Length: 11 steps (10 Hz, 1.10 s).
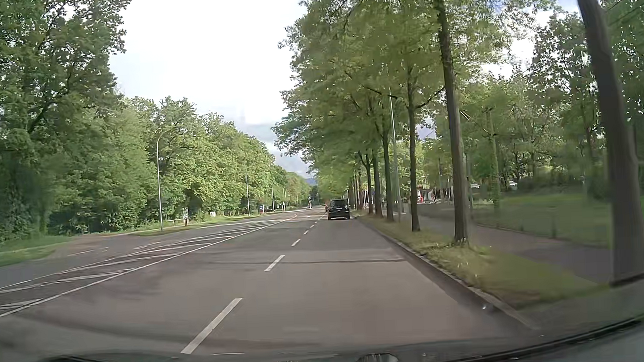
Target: Follow the waypoints while adhering to traffic rules and regulations
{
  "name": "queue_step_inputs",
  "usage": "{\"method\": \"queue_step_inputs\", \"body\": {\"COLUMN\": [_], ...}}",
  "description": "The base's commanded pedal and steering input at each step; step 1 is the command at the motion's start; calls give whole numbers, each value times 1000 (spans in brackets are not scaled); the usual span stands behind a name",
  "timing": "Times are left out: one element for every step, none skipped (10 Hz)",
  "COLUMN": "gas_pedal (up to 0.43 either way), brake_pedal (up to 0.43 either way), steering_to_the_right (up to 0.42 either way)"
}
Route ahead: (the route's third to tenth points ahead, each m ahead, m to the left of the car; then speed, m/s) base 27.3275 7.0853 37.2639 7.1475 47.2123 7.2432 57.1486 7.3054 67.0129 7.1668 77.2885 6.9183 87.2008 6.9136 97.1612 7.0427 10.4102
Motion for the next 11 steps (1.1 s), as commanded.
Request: {"method": "queue_step_inputs", "body": {"gas_pedal": [150,138,130,118,118,118,118,110,87,79,79], "brake_pedal": [0,0,0,0,0,0,0,0,0,0,0], "steering_to_the_right": [0,0,0,0,0,0,0,0,0,0,0]}}
